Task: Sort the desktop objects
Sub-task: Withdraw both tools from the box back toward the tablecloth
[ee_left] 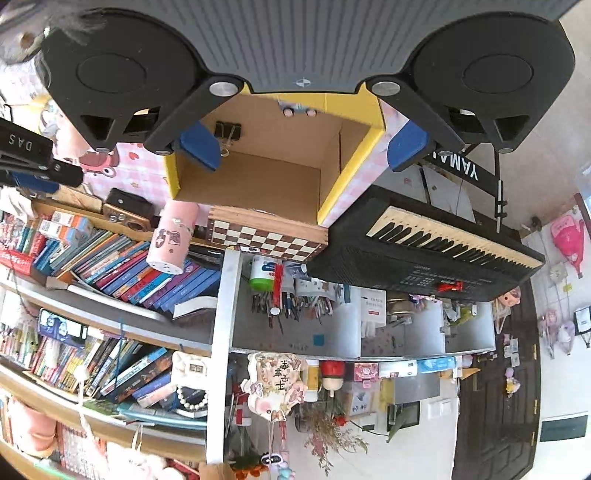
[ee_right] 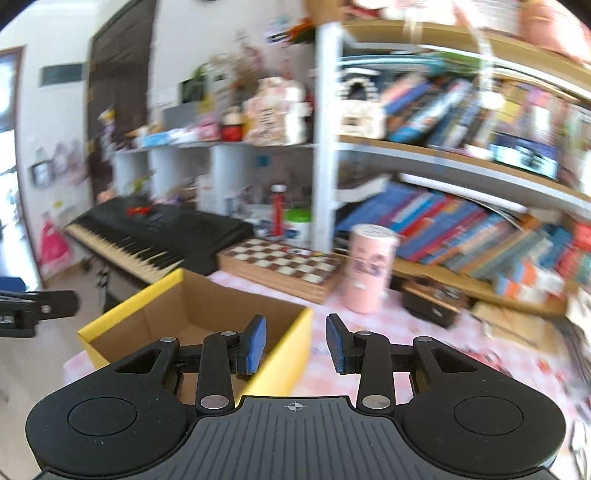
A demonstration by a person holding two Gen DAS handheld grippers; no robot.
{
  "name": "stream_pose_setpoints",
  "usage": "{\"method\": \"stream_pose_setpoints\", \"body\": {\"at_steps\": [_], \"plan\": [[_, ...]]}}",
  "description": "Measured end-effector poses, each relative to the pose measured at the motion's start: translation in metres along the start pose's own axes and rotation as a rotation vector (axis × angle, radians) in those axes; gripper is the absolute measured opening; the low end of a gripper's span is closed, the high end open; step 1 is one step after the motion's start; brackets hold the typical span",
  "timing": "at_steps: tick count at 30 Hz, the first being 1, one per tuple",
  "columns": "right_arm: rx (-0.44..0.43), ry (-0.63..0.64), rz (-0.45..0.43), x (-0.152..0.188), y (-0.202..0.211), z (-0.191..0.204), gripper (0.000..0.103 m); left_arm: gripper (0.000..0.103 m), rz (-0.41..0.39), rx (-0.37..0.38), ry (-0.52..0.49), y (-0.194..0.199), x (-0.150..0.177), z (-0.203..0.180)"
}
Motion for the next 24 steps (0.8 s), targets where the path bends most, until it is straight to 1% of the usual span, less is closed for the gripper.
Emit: {"method": "stream_pose_setpoints", "body": {"at_steps": [5,8,11,16,21,24], "plan": [[0.111,-0.063,-0.018,0.019,0.043,-0.009,0.036,0.098,-0.018,0.004,-0.012,0.035,0.018,-0.003],[0.16,-0.093,-0.009,0.035,0.07,-0.008,0.036,0.098,-0.013,0.021,-0.032,0.053,0.034,-0.007],[0.2,-0.096,-0.004,0.052,0.095,-0.005,0.036,0.098,0.007,0.041,-0.052,0.067,0.048,-0.01],[0.235,-0.106,0.045,0.082,0.127,0.002,0.036,0.098,0.02,0.069,-0.08,0.092,0.07,-0.014],[0.258,-0.13,0.102,0.109,0.152,0.012,0.036,0.098,0.068,0.119,-0.117,0.108,0.099,-0.023],[0.271,-0.141,0.159,0.129,0.163,0.019,0.036,0.098,0.107,0.16,-0.137,0.115,0.117,-0.031]]}}
Point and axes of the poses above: each gripper's, at about its wrist camera, not at the fingertips, and y roughly against the way its jaws point, z to its left, x to its underside, the point moved 8 cm from there along -y, roughly the way its jaws point, and after that the axes turned 9 degrees about -z, right-handed, at the moved point
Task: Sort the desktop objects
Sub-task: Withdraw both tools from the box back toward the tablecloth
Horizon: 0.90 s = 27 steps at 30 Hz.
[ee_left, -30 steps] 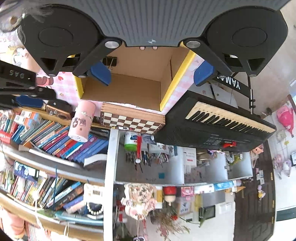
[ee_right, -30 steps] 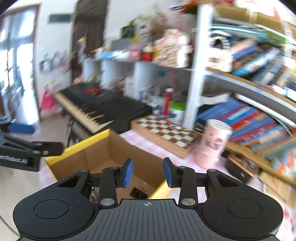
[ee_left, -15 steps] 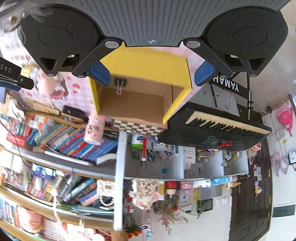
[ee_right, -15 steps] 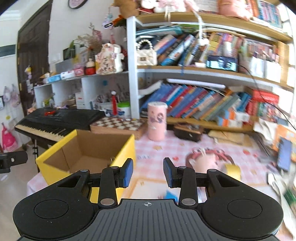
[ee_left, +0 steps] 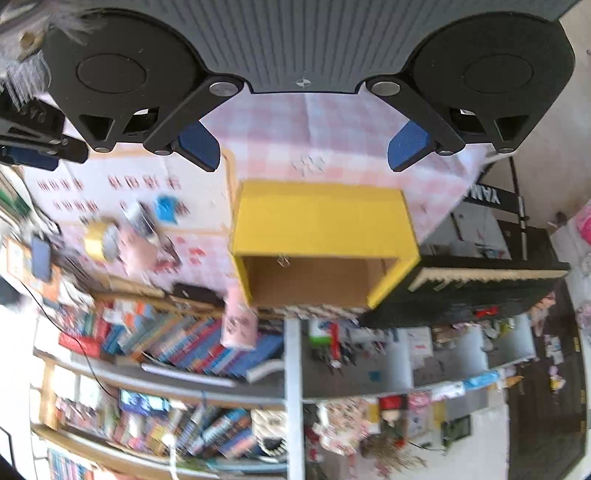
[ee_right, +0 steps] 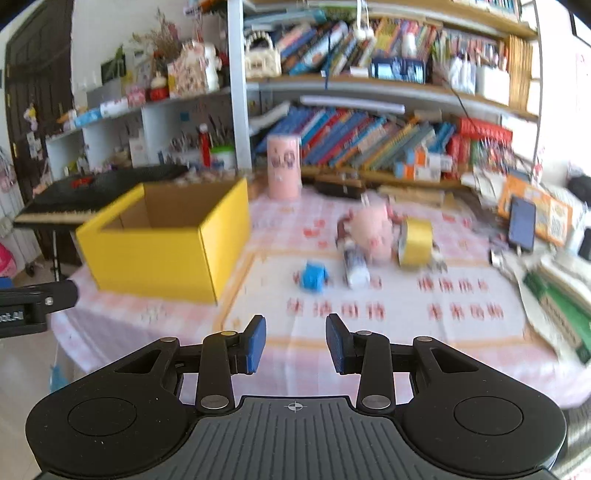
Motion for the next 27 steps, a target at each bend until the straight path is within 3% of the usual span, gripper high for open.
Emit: {"method": "stream_pose_setpoints", "body": {"at_steps": [11,17,27], "plan": [[0.104,-0.056,0.135,0.038,0.015,-0.019,0.036,0.098,0.103,0.123,-0.024,-0.003,0.029,-0.03],[0.143,-0.076,0.176,0.048,0.017,-0.033,0.036,0.098,0.162,0.174,-0.035,-0.011,0.04,-0.047],[0.198,-0.091,0.201,0.049,0.017,-0.059,0.036,0.098,0.188,0.241,-0.067,-0.023,0.038,-0.083]]}}
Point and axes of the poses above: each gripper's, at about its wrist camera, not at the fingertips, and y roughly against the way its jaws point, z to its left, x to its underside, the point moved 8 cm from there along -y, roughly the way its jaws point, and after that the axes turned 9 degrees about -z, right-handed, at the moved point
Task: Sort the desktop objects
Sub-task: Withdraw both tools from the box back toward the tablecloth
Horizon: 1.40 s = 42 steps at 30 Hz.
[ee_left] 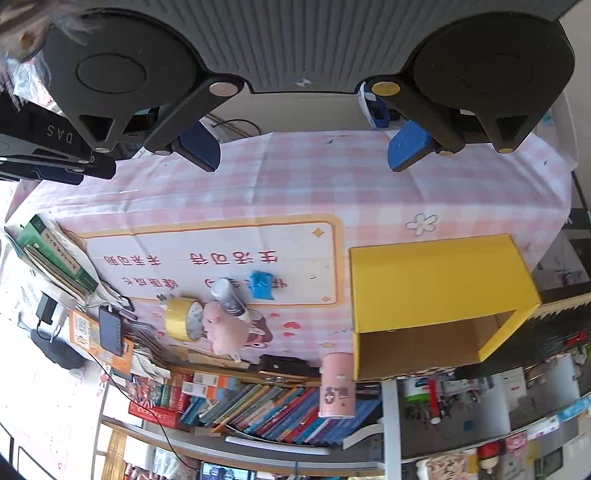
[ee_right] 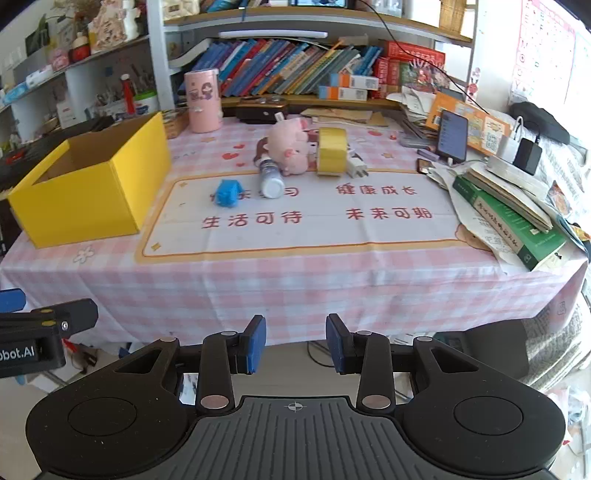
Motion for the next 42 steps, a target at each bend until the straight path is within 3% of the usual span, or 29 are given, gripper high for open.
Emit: {"method": "stream_pose_setpoints", "body": {"at_steps": [29,42], "plan": [[0.064,-0.036,0.035,-0.018,-0.037,-0.062,0.036,0.096,0.053,0.097,-0.05,-0.055,-0.021,-0.071],[0.041,-0.013,0.09,-0.033,-0.078,-0.084,0.036,0.094,0.099,0.082,-0.019,-0.098,-0.035,-0.094]]}}
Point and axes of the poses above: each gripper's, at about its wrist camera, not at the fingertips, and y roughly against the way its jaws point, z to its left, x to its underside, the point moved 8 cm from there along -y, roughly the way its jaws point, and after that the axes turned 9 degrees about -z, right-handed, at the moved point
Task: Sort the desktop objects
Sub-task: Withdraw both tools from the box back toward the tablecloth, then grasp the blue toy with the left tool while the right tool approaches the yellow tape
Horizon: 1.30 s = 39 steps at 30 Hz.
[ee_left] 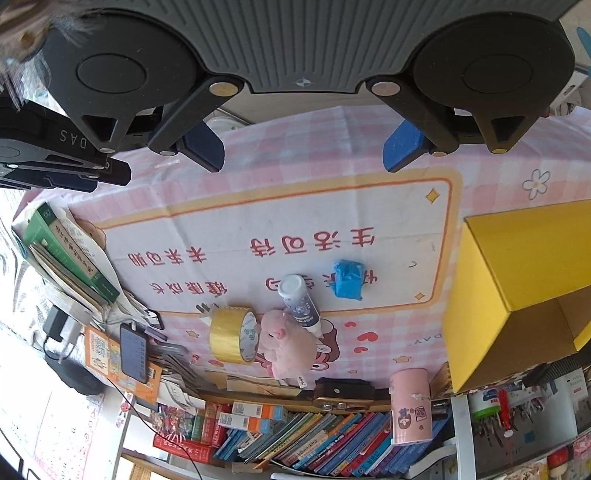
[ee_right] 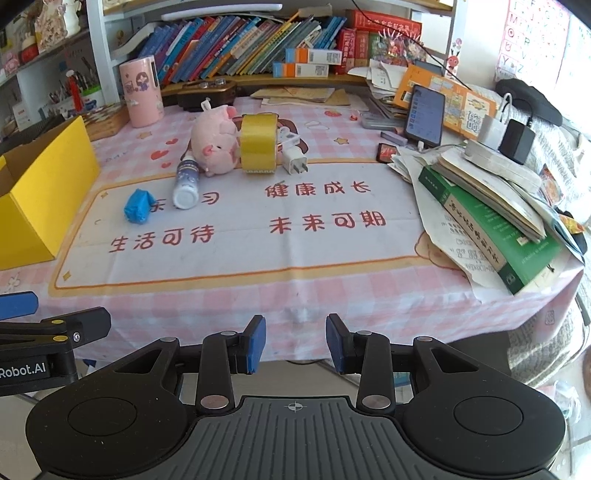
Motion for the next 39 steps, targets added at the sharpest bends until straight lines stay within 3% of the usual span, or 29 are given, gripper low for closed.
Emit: {"method": "stream_pose_setpoints", "body": {"at_steps": [12,16,28,34,39], "plan": [[-0.057,0.028,0.018,-0.032,-0.049,-0.014,0.037,0.089,0.015,-0.066,0.036,-0.041,-0.027,-0.007],[-0.084,0.034,0.002,-0.046,-0.062,-0.013,0.051,0.087,-0.001,-0.114,0.05,-0.049,-0.038,0.002],[-0.146,0.053,-0.052,-0.092,-0.109,-0.001,0.059,0.07,-0.035,-0.229,0.031,-0.097,-0.066,0.028],[-0.15,0.078,-0.077,-0.11,-0.129,0.004,0.064,0.068,-0.018,-0.226,0.034,-0.128,-0.073,0.036],[-0.141,0.086,-0.11,-0.127,-0.144,0.009,0.072,0.059,-0.002,-0.22,0.037,-0.151,-0.076,0.036]]}}
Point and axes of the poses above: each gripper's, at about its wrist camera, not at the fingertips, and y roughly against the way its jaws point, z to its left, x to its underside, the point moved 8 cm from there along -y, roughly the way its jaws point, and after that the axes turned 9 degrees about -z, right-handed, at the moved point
